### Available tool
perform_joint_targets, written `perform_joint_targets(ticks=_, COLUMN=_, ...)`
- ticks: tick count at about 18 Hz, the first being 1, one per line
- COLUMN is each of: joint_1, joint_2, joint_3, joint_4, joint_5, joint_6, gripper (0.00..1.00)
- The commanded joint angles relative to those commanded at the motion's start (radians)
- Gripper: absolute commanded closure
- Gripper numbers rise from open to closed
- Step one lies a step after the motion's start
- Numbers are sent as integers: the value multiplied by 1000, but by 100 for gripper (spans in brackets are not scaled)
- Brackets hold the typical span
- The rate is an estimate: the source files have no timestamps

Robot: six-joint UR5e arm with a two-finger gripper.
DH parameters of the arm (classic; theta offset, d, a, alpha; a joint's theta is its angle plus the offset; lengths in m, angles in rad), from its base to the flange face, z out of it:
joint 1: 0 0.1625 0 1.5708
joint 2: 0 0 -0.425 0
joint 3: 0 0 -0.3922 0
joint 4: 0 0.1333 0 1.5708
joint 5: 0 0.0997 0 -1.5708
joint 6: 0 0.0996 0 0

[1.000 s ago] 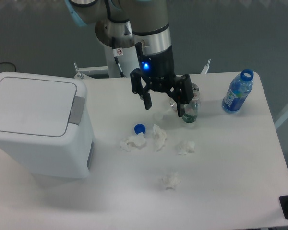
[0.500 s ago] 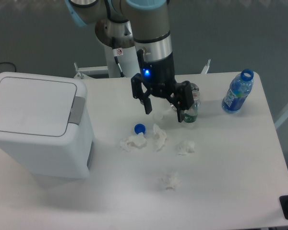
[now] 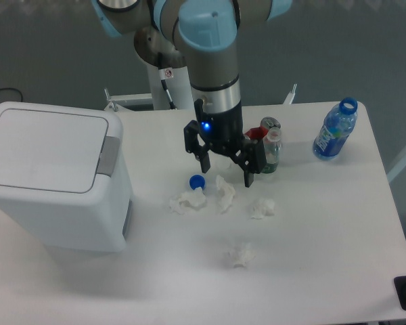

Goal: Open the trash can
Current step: 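Move the open gripper across the table toward the white trash can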

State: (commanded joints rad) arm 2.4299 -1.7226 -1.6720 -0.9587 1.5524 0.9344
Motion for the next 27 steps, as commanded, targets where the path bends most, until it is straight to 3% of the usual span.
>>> perform_joint_targets(ticks=8, joint_1=-34, joint_2=-5, joint_3=8, joint_4=2, joint_5=-70, joint_6=-225, gripper=0)
perform_joint_targets(ticks=13, joint_1=-25, joint_2=6, joint_3=18, joint_4=2, joint_5=-158, joint_6=-259, gripper=0)
perform_joint_targets(ticks=27, joint_1=-8, joint_2=84, joint_3=20, joint_4=-2, joint_5=-419, joint_6=-523, gripper=0)
